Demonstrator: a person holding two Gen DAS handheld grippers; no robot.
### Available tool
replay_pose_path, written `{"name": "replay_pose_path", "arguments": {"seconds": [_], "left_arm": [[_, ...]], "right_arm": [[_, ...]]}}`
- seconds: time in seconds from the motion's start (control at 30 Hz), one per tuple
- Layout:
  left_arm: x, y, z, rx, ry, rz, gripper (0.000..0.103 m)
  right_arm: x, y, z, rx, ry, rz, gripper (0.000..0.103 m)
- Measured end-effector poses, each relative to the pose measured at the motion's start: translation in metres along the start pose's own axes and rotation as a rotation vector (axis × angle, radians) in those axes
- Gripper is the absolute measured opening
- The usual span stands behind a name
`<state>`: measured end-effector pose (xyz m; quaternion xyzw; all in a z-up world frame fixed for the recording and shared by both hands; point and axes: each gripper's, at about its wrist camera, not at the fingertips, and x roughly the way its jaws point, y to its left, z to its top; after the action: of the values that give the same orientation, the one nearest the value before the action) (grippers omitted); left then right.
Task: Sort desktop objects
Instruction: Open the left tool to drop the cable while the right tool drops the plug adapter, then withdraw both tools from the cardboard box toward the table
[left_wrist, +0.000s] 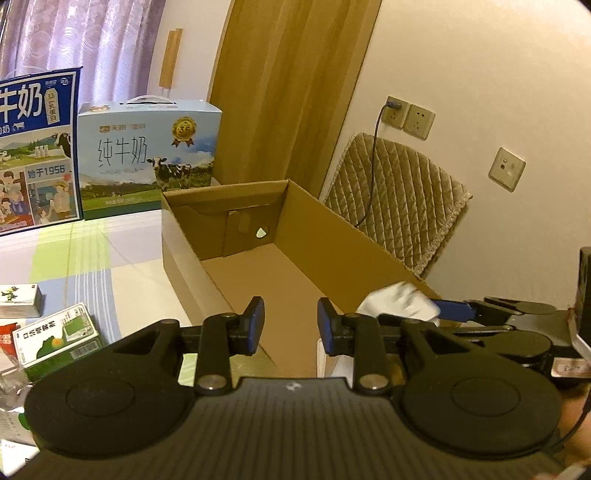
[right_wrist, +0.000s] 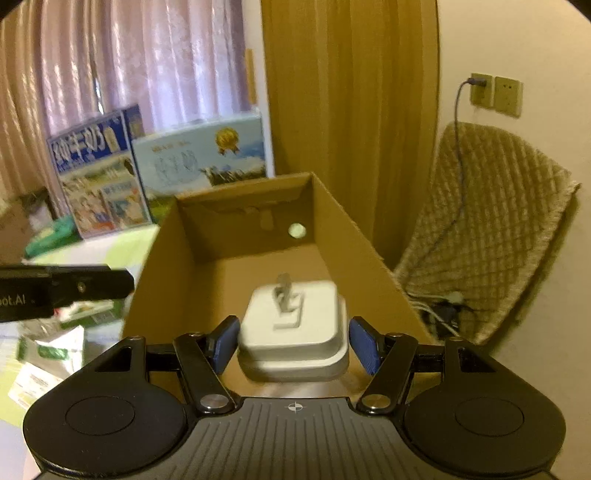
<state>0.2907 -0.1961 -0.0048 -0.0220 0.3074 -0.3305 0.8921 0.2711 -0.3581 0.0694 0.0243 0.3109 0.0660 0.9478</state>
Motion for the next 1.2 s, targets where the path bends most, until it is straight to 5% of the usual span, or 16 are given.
{"name": "replay_pose_path", "arguments": {"seconds": [0.6, 0.9, 1.2], "left_arm": [[-0.047, 0.047, -0.011, 0.012, -0.005, 0.105, 0.035], [-0.090, 0.088, -0.021, -0.021, -0.020, 0.192, 0.059], [-0.129, 0.133, -0.046, -0.070, -0.009, 0.291, 0.076]], "right_arm": [[-0.026, 0.040, 0.020, -0.037, -0.055, 0.025, 0.077], [-0.034, 0.106, 0.035, -0.055, -0.115, 0.138, 0.090], [-0.015, 0.167, 0.016, -0.048, -0.079, 0.262, 0.099]]}}
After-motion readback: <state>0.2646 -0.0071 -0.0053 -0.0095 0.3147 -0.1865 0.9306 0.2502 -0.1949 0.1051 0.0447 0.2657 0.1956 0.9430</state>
